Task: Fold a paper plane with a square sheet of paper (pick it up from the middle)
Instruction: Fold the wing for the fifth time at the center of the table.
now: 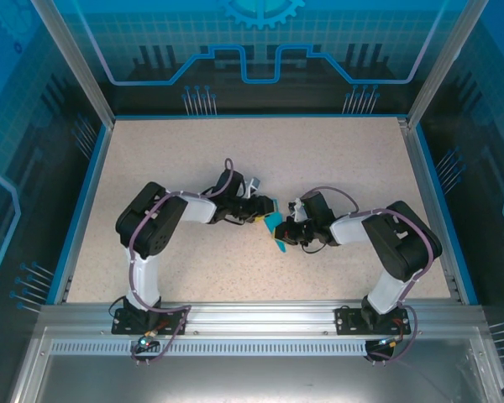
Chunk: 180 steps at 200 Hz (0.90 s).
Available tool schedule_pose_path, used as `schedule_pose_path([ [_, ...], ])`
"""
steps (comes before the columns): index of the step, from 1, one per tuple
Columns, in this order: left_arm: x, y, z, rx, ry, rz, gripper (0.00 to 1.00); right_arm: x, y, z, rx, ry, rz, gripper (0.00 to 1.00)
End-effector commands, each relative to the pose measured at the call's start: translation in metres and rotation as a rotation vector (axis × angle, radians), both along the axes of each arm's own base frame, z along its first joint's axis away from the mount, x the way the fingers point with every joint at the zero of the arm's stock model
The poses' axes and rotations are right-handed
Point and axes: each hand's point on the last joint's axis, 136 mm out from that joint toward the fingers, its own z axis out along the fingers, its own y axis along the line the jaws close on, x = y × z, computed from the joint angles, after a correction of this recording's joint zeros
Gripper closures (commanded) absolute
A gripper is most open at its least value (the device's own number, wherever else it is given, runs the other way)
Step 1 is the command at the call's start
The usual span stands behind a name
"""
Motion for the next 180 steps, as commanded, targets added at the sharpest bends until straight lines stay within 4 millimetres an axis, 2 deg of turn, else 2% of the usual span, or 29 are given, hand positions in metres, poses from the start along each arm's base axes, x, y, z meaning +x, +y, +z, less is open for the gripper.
schedule_pose_path([
  [1, 0.024, 0.02, -0.008, 0.047, -0.001, 0.084, 0.55, -0.046, -0.039, -0.053, -0.179, 0.215, -0.02, 0.97],
  [63, 0.042, 0.054, -0.024, 0.167, 0.066, 0.16, 0.54, -0.05, -0.038, -0.053, -0.169, 0.221, -0.01, 0.98],
  [90, 0.047, 0.062, -0.017, 0.158, 0.068, 0.183, 0.54, -0.048, -0.035, -0.051, -0.158, 0.215, -0.005, 0.98],
  [137, 0.042, 0.051, 0.047, 0.071, -0.04, 0.176, 0.53, -0.043, -0.025, -0.048, -0.137, 0.203, 0.015, 0.98],
  [159, 0.03, 0.034, 0.062, 0.052, -0.08, 0.143, 0.55, -0.041, -0.023, -0.049, -0.134, 0.203, 0.015, 0.98],
  [180, 0.019, 0.015, 0.06, 0.041, -0.085, 0.097, 0.57, -0.04, -0.023, -0.048, -0.135, 0.199, 0.011, 0.98],
])
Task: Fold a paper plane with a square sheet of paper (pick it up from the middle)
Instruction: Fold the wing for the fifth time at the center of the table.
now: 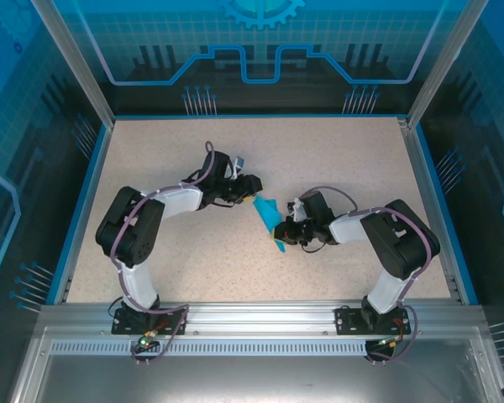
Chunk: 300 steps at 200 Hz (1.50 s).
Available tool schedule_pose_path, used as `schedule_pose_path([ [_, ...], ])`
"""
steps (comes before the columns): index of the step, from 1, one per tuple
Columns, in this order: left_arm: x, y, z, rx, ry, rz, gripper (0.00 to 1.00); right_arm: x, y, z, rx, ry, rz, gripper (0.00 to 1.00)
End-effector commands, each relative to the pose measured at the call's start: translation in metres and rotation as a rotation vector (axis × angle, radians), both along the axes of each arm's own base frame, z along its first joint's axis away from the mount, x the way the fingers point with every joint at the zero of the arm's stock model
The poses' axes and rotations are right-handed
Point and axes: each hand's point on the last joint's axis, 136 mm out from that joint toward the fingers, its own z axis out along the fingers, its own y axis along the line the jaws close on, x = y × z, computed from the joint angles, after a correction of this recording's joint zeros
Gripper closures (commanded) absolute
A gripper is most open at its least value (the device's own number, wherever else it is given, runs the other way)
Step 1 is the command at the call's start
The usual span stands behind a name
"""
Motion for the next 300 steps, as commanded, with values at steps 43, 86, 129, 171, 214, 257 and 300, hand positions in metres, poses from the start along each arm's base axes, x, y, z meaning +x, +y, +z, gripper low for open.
schedule_pose_path([
  [43, -0.031, -0.052, -0.025, -0.034, 0.051, -0.146, 0.59, -0.04, -0.028, -0.05, -0.158, 0.193, -0.01, 0.98],
  [86, -0.016, -0.034, -0.069, 0.052, 0.086, -0.082, 0.58, -0.041, -0.028, -0.051, -0.16, 0.2, -0.007, 0.98],
  [129, 0.003, -0.014, -0.09, 0.107, 0.085, -0.059, 0.56, -0.048, -0.032, -0.051, -0.17, 0.202, 0.0, 0.98],
  [171, 0.015, 0.015, -0.093, 0.146, 0.086, -0.015, 0.56, -0.052, -0.036, -0.051, -0.178, 0.204, 0.0, 0.98],
  [214, 0.027, 0.027, -0.092, 0.171, 0.082, 0.01, 0.56, -0.05, -0.031, -0.044, -0.151, 0.187, 0.022, 0.98],
  [257, 0.033, 0.023, -0.072, 0.156, 0.051, -0.004, 0.56, -0.045, -0.028, -0.037, -0.153, 0.171, 0.034, 0.98],
  [300, 0.03, 0.025, -0.018, 0.129, -0.034, 0.007, 0.53, -0.036, -0.023, -0.033, -0.138, 0.159, 0.019, 0.98],
])
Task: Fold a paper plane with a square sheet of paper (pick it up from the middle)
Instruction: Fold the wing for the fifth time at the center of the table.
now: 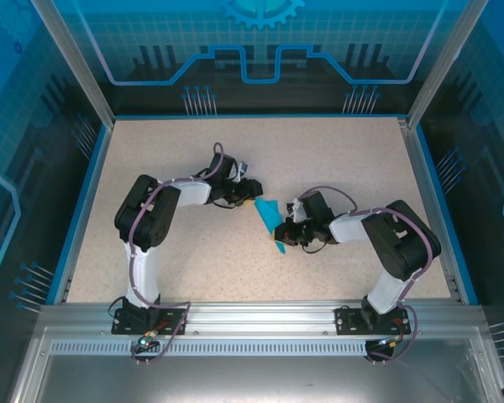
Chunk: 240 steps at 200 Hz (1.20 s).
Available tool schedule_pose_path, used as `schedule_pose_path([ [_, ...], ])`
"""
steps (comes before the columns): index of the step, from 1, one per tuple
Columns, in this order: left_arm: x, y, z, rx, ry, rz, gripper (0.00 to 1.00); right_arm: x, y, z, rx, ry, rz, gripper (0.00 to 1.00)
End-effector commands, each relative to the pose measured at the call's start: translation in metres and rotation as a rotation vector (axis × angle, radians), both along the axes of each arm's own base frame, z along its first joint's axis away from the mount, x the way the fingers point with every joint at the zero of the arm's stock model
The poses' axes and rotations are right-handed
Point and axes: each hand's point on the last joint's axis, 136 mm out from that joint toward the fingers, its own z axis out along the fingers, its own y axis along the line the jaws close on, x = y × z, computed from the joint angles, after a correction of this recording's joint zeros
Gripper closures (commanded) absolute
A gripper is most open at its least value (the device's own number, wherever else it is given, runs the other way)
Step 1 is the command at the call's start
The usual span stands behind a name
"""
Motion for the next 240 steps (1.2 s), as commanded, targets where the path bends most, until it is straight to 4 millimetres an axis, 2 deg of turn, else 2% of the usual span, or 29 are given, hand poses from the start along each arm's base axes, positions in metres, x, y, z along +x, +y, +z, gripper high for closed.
schedule_pose_path([
  [1, 0.006, 0.013, 0.043, 0.013, -0.092, 0.024, 0.53, -0.031, -0.022, -0.034, -0.125, 0.156, -0.015, 0.98],
  [23, -0.005, 0.007, 0.062, -0.021, -0.119, 0.013, 0.53, -0.028, -0.021, -0.033, -0.122, 0.152, -0.019, 0.98],
  [48, -0.03, -0.023, 0.067, -0.086, -0.092, -0.075, 0.55, -0.028, -0.021, -0.036, -0.122, 0.153, -0.025, 0.98],
  [78, -0.053, -0.062, 0.048, -0.108, -0.047, -0.167, 0.57, -0.028, -0.019, -0.038, -0.113, 0.157, -0.027, 0.97],
  [98, -0.055, -0.075, 0.033, -0.117, -0.012, -0.178, 0.58, -0.029, -0.02, -0.041, -0.114, 0.161, -0.029, 0.97],
  [126, -0.049, -0.072, 0.007, -0.065, 0.017, -0.159, 0.58, -0.03, -0.021, -0.042, -0.114, 0.168, -0.03, 0.97],
  [159, -0.041, -0.057, -0.017, 0.001, 0.04, -0.121, 0.59, -0.034, -0.022, -0.042, -0.114, 0.167, -0.028, 0.97],
  [198, -0.028, -0.034, -0.026, 0.009, 0.054, -0.069, 0.59, -0.035, -0.023, -0.038, -0.107, 0.155, -0.023, 0.97],
  [240, -0.023, -0.02, -0.03, 0.039, 0.057, -0.057, 0.59, -0.036, -0.022, -0.034, -0.099, 0.15, -0.017, 0.97],
])
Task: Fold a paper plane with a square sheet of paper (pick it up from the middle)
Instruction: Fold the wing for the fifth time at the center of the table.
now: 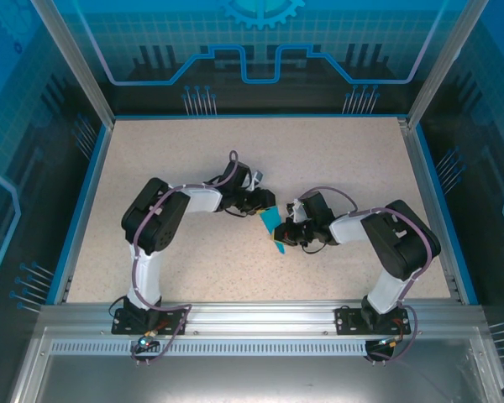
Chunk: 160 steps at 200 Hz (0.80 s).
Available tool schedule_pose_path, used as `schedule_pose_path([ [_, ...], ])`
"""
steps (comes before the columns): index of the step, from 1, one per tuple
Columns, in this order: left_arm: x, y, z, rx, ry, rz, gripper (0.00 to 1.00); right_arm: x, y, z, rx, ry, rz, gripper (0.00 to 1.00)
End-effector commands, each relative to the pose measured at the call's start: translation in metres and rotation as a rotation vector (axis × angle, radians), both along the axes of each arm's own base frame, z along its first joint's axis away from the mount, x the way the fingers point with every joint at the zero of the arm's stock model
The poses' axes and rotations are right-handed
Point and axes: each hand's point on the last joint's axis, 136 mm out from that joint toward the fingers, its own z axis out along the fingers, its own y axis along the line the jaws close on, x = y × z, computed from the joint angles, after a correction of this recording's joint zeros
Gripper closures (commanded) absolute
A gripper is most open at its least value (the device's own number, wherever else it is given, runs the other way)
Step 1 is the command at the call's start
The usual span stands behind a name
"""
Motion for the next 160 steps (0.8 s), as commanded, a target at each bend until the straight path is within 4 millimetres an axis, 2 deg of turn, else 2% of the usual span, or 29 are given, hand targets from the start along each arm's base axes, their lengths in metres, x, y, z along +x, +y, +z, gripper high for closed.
schedule_pose_path([
  [1, 0.012, 0.028, -0.024, 0.087, 0.018, 0.049, 0.59, -0.035, -0.024, -0.034, -0.118, 0.153, -0.01, 0.97],
  [62, 0.022, 0.039, -0.021, 0.113, -0.012, 0.051, 0.59, -0.037, -0.023, -0.034, -0.112, 0.154, -0.008, 0.97],
  [104, 0.027, 0.043, -0.012, 0.111, -0.033, 0.047, 0.58, -0.035, -0.022, -0.036, -0.109, 0.157, -0.013, 0.97],
  [117, 0.027, 0.042, -0.002, 0.099, -0.037, 0.042, 0.57, -0.035, -0.023, -0.037, -0.11, 0.16, -0.016, 0.97],
  [160, 0.025, 0.042, 0.052, 0.069, -0.11, 0.049, 0.55, -0.03, -0.02, -0.035, -0.104, 0.155, -0.024, 0.97],
])
